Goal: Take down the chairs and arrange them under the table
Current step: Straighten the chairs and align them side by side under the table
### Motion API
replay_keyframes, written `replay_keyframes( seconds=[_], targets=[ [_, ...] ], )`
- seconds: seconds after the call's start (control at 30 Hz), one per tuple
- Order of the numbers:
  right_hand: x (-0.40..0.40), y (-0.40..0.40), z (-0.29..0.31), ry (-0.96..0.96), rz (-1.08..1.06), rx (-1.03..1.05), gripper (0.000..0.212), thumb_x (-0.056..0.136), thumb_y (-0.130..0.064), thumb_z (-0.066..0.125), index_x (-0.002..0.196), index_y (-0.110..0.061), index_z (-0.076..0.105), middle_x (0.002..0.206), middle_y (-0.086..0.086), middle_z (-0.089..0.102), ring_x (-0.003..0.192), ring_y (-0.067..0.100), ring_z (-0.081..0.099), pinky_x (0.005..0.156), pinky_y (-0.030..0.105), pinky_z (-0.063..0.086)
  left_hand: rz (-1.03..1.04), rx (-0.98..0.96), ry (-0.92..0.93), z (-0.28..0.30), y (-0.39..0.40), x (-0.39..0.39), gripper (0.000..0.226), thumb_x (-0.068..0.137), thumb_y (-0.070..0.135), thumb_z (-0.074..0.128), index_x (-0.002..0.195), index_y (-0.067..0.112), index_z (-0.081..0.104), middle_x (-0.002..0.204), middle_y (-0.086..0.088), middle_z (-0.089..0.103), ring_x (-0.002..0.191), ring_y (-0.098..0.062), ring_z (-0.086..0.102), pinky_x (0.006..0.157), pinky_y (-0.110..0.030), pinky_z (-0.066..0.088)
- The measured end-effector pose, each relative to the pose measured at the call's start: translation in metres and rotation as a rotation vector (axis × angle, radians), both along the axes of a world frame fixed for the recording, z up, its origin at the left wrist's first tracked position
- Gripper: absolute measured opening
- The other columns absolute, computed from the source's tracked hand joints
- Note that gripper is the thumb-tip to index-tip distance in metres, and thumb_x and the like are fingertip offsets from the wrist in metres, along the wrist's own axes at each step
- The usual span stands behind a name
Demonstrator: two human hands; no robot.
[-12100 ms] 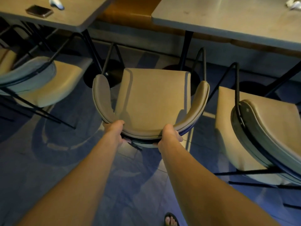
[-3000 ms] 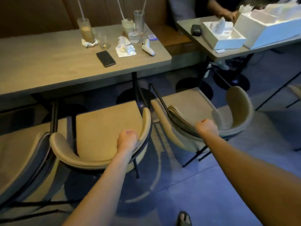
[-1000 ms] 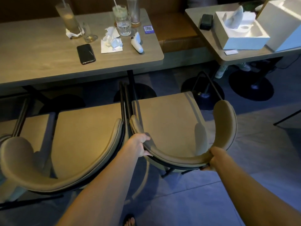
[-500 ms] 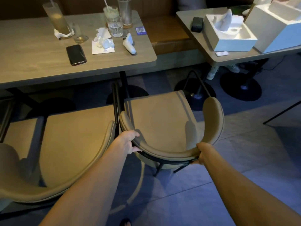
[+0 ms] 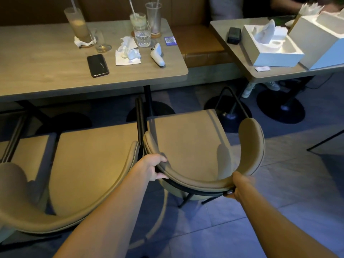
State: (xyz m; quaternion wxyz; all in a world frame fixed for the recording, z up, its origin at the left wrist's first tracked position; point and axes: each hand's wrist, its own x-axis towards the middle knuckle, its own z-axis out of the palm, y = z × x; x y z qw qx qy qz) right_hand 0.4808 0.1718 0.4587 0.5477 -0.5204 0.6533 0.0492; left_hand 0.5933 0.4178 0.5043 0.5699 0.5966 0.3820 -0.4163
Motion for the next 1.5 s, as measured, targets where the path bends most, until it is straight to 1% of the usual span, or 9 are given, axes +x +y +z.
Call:
replay_keyframes(
  seconds=[0.13,0.27,0.37,0.5,0.67,0.8,0.93,1.13,1.5],
  targets=[
    [0.0,-0.001,0.003,0.044,-0.013,-0.017,0.038,0.088,0.001,0.061,0.125,-0.001,0.051,0.116,0.027,0.062,0.087,0.04,0.059,0.029,0.051,0.047,0.024,-0.014,-0.007,-0.003,-0.003,-0.006,0.06,0.094,0.006,0.061,0.148,0.008,0.035,0.155,-0.017,0.03,0.131,-0.04,0.046,0.095,-0.054,0.05],
    [-0.001,-0.003,0.011,0.062,0.02,-0.013,0.029,0.091,0.003,0.054,0.119,0.001,0.054,0.1,0.023,0.061,0.069,0.034,0.055,0.041,0.049,0.051,0.009,-0.029,-0.023,-0.005,-0.008,-0.014,0.055,0.097,0.009,0.057,0.148,0.008,0.035,0.155,-0.017,0.031,0.128,-0.037,0.05,0.095,-0.051,0.051],
    [-0.008,-0.003,0.013,0.059,0.03,-0.016,0.032,0.092,0.004,0.054,0.124,0.0,0.051,0.104,0.024,0.059,0.087,0.039,0.059,0.057,0.054,0.053,-0.021,-0.009,-0.004,-0.006,-0.008,-0.019,0.055,0.097,0.011,0.058,0.147,0.009,0.037,0.154,-0.015,0.033,0.128,-0.036,0.051,0.092,-0.051,0.053],
    [-0.014,0.001,0.016,0.089,0.034,-0.039,0.033,0.093,-0.002,0.057,0.125,-0.001,0.051,0.118,0.028,0.06,0.102,0.042,0.061,0.045,0.051,0.052,-0.029,-0.018,0.009,-0.007,-0.005,-0.023,0.054,0.095,0.011,0.06,0.145,0.009,0.04,0.153,-0.014,0.035,0.127,-0.036,0.052,0.091,-0.052,0.054],
    [-0.014,0.002,0.018,0.1,0.025,-0.048,0.034,0.09,-0.001,0.059,0.123,-0.002,0.052,0.117,0.027,0.062,0.104,0.044,0.063,0.04,0.048,0.05,-0.027,-0.046,0.001,-0.005,-0.006,-0.019,0.05,0.096,0.01,0.06,0.143,0.007,0.041,0.153,-0.016,0.034,0.127,-0.038,0.052,0.093,-0.052,0.052],
    [-0.013,0.009,0.02,0.09,0.007,-0.065,0.028,0.091,-0.001,0.059,0.118,-0.004,0.05,0.112,0.025,0.062,0.103,0.043,0.063,0.043,0.047,0.051,-0.04,-0.04,0.011,-0.01,-0.002,-0.015,0.05,0.096,0.008,0.06,0.142,0.006,0.041,0.153,-0.017,0.033,0.131,-0.041,0.046,0.094,-0.054,0.051],
    [-0.013,0.012,0.022,0.079,-0.025,-0.075,0.036,0.091,-0.002,0.059,0.125,-0.002,0.047,0.112,0.026,0.059,0.099,0.044,0.062,0.04,0.048,0.052,-0.045,-0.03,0.004,-0.012,0.001,-0.014,0.052,0.095,0.009,0.061,0.142,0.004,0.04,0.148,-0.019,0.04,0.12,-0.041,0.056,0.089,-0.055,0.053],
    [-0.013,0.012,0.023,0.057,-0.038,-0.081,0.034,0.093,-0.006,0.058,0.121,-0.009,0.039,0.105,0.022,0.052,0.099,0.042,0.06,0.067,0.062,0.056,-0.007,-0.017,-0.001,-0.013,0.0,-0.017,0.054,0.092,0.011,0.065,0.141,0.006,0.043,0.148,-0.017,0.042,0.12,-0.037,0.058,0.086,-0.054,0.055],
    [-0.012,0.009,0.02,0.075,0.001,-0.113,0.042,0.095,-0.011,0.056,0.13,-0.01,0.033,0.114,0.025,0.055,0.1,0.042,0.061,0.073,0.063,0.057,0.044,-0.041,-0.038,-0.016,-0.004,-0.02,0.057,0.095,0.011,0.062,0.146,0.009,0.037,0.154,-0.016,0.032,0.133,-0.038,0.045,0.093,-0.053,0.052]
  ],
)
